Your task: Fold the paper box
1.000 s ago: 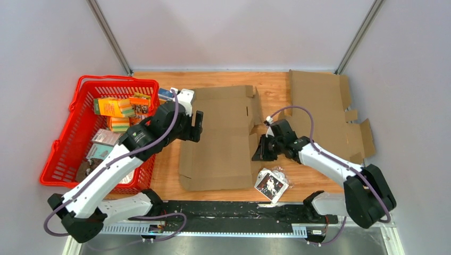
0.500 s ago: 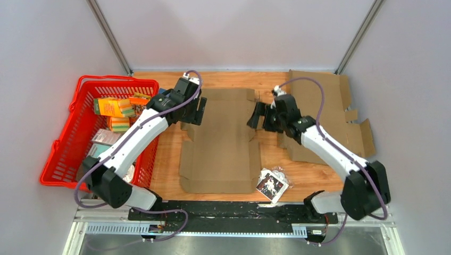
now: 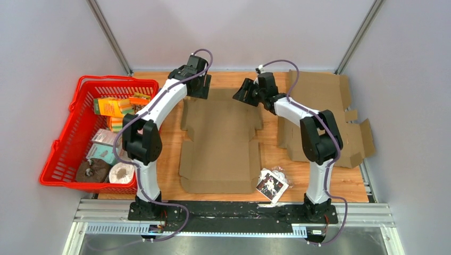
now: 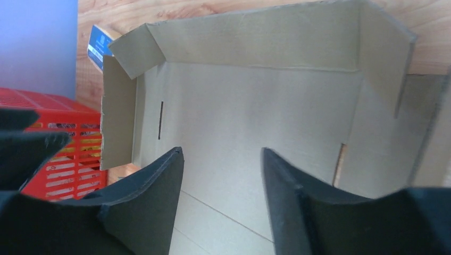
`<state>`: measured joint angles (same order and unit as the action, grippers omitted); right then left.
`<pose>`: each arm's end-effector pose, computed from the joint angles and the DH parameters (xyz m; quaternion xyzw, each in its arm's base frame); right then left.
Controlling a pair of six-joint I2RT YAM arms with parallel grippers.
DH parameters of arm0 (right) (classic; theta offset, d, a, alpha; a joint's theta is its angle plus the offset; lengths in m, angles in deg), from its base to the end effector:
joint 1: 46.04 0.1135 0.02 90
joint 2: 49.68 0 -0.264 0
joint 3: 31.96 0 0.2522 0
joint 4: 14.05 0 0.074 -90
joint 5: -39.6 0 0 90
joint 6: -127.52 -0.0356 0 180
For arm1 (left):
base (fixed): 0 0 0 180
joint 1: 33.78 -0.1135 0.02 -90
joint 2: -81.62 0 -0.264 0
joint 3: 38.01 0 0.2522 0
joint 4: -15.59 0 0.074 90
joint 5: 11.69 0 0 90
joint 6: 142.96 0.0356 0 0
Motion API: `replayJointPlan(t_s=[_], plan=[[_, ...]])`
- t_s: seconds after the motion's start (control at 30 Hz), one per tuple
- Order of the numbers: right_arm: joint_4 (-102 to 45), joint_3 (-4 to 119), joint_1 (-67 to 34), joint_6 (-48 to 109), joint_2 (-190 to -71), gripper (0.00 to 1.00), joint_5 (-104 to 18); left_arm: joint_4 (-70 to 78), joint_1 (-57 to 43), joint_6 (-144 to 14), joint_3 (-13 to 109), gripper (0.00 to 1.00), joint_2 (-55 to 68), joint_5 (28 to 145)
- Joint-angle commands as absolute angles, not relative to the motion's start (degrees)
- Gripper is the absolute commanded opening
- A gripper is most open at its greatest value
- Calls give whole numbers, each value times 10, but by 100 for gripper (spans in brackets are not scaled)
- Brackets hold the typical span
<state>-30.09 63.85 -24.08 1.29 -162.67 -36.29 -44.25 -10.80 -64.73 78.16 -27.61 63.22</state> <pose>0.4186 0.1781 0.2226 0.0505 0.8736 0.3239 0.3598 0.3927 -0.1565 0.3068 0.0502 0.9394 0.0246 0.3382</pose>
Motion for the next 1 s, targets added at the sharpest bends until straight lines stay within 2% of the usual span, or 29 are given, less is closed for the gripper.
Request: replayJointPlan(t_s=[0.0, 0.13, 0.27, 0.43, 0.57, 0.7, 0.77, 0.9, 0.93, 0.97], plan=[[-228, 674, -239, 31, -1657, 58, -293, -404, -129, -597, 869, 77, -353, 642], [-203, 677, -242, 39, -1664, 56, -283, -396, -140, -568, 934, 73, -423, 623], [-191, 673, -249, 38, -1663, 55, -272, -390, -167, -558, 976, 82, -468, 676], [-191, 667, -257, 46, -1655, 56, -269, -423, -188, -592, 1020, 82, -514, 703], [-181, 653, -264, 46, -1645, 56, -268, -396, -190, -617, 997, 69, -529, 746], [-181, 653, -266, 48, -1645, 55, -264, -377, -191, -620, 983, 58, -531, 733], [-192, 661, -266, 57, -1648, 55, -261, -372, -191, -613, 979, 45, -529, 729], [-238, 690, -266, 107, -1654, 57, -255, -357, -191, -596, 969, 26, -519, 731], [-259, 713, -266, 125, -1657, 60, -255, -354, -191, -589, 969, 13, -515, 738], [-309, 727, -266, 167, -1657, 61, -255, -355, -190, -585, 969, 8, -513, 755]])
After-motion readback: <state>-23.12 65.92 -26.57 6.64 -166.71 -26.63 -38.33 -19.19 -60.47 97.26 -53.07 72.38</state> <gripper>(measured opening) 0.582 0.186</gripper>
